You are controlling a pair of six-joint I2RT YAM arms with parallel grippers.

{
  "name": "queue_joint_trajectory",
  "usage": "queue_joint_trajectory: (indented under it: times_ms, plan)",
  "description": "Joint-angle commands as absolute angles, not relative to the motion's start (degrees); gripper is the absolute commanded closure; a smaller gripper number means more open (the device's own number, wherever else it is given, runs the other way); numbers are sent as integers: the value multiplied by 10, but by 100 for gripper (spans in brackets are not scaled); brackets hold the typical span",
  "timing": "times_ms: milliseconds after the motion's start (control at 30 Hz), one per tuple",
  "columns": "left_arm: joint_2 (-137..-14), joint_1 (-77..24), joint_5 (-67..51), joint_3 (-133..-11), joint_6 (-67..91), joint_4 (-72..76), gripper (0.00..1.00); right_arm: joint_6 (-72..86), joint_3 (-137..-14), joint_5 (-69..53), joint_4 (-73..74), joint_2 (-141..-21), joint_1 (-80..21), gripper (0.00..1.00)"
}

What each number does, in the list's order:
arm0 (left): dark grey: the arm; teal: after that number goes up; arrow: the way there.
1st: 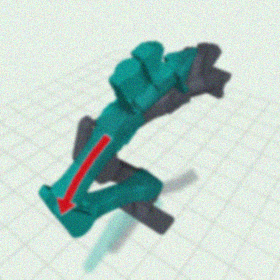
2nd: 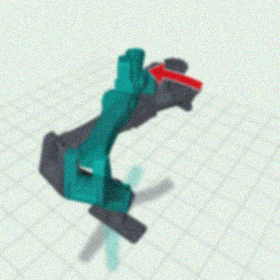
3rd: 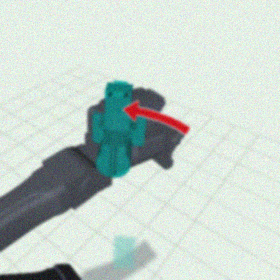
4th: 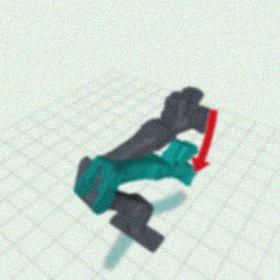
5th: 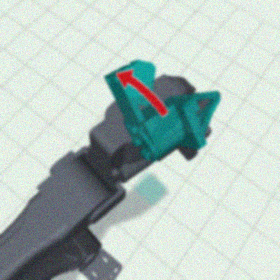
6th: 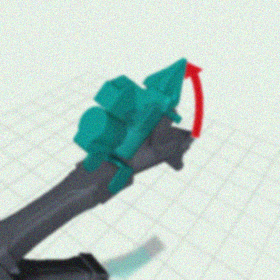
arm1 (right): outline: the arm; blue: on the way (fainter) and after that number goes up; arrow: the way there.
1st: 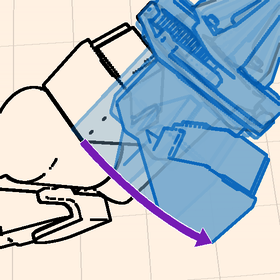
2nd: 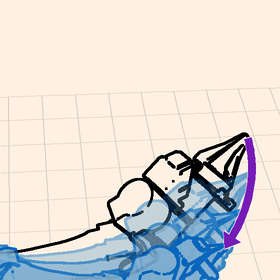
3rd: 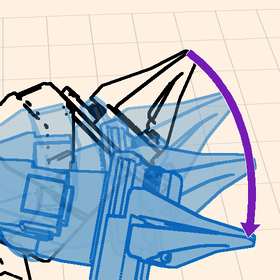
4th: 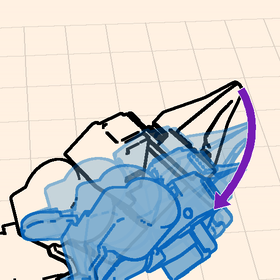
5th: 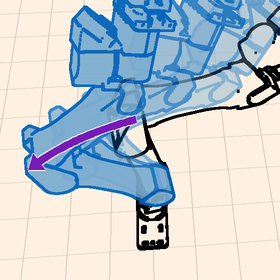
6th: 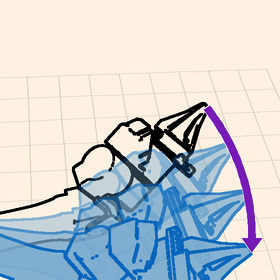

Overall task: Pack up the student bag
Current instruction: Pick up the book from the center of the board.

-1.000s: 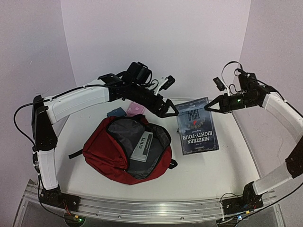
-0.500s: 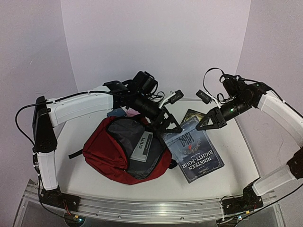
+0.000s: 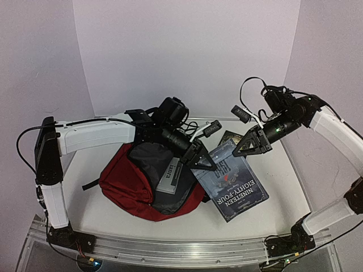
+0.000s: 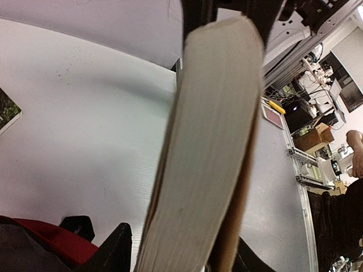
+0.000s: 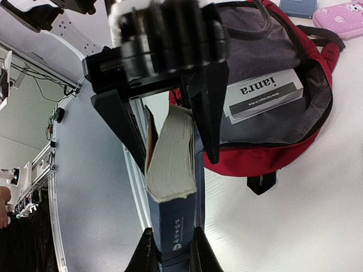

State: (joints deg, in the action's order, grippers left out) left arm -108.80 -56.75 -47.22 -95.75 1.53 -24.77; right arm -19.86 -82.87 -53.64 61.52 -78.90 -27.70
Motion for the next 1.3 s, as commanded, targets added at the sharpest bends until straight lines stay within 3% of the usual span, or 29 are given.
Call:
queue_joint_trajectory:
  times_ms: [0, 167, 300, 333, 467, 633, 933, 1267]
  plan:
    - [-1047, -575, -515, -950, 17, -204, 57, -204, -867, -583, 599, -794, -283, 100]
    - [-1029, -575, -515, -925, 33, -166, 80, -201, -880, -592, 599, -806, -284, 100]
    - [-1009, -573, -486, -892, 72, -114, 99, -176, -906, -574, 594, -821, -282, 86]
    - [-1003, -571, -477, -882, 86, -98, 100, -164, -915, -570, 593, -827, -279, 79]
    - [-966, -546, -444, -818, 169, 9, 100, -113, -951, -581, 582, -845, -248, 25]
    - [-901, -507, -400, -722, 288, 187, 100, 41, -947, -622, 466, -844, -158, 3]
    - [-808, -482, -252, -641, 367, 284, 100, 130, -815, -583, 316, -793, -128, 2]
    - [-782, -481, -242, -612, 450, 374, 100, 260, -709, -643, 121, -764, -136, 2]
